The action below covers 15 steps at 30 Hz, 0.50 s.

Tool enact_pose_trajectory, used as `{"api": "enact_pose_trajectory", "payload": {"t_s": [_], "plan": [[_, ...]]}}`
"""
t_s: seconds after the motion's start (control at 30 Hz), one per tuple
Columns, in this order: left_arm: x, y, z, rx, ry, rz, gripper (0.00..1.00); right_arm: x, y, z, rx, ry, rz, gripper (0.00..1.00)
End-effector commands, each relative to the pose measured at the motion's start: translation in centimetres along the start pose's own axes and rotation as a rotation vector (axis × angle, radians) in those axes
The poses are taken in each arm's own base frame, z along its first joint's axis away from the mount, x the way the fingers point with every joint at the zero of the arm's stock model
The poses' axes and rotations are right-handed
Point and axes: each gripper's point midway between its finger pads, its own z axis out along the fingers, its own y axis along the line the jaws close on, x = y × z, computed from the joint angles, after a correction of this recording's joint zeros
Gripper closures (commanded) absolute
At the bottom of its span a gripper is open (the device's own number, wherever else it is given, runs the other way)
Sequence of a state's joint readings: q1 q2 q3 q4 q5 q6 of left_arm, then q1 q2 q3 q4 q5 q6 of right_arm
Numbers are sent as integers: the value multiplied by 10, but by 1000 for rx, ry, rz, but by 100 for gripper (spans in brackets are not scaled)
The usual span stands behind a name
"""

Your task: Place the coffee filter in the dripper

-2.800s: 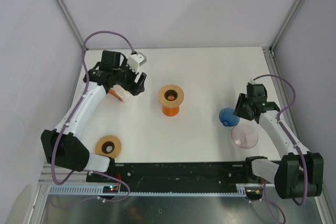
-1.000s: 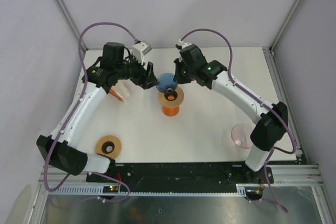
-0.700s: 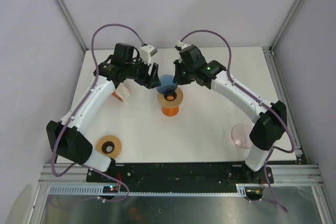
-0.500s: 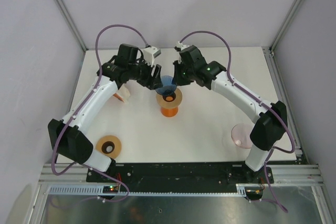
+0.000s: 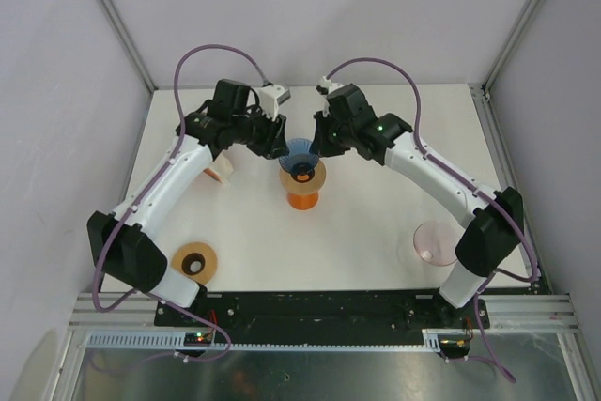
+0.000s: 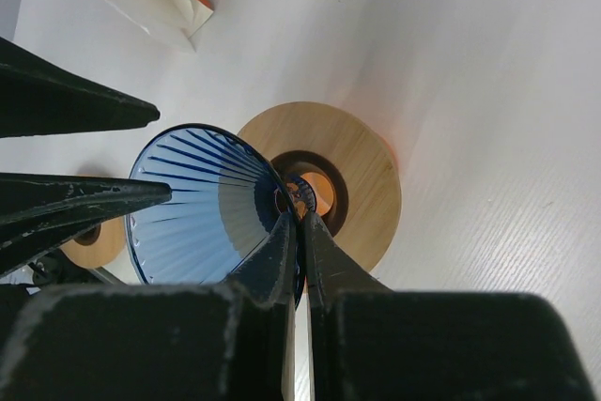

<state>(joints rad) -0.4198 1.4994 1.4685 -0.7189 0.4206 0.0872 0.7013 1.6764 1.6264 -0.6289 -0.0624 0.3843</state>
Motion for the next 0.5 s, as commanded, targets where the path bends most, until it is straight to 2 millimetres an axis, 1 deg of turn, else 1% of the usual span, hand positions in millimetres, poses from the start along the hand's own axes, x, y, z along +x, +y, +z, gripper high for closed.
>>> {"api": "enact_pose_trajectory", "payload": {"t_s": [0.0,0.1,0.23,0.37,0.47], "plan": [[-3,-3,4,8,-11,17,57,-5,5,-5,-47,-28,11,100],[0,-2,6,8,-1,15,59,2,2,2,-57,-6,23,100],[7,-1,10,11,16,11,64,11,-2,9,-58,21,31,100],[22,0,15,14,51,2,66,17,-6,13,-55,39,22,100],[28,-2,17,20,63,1,67,22,-8,18,-52,50,16,100]]}}
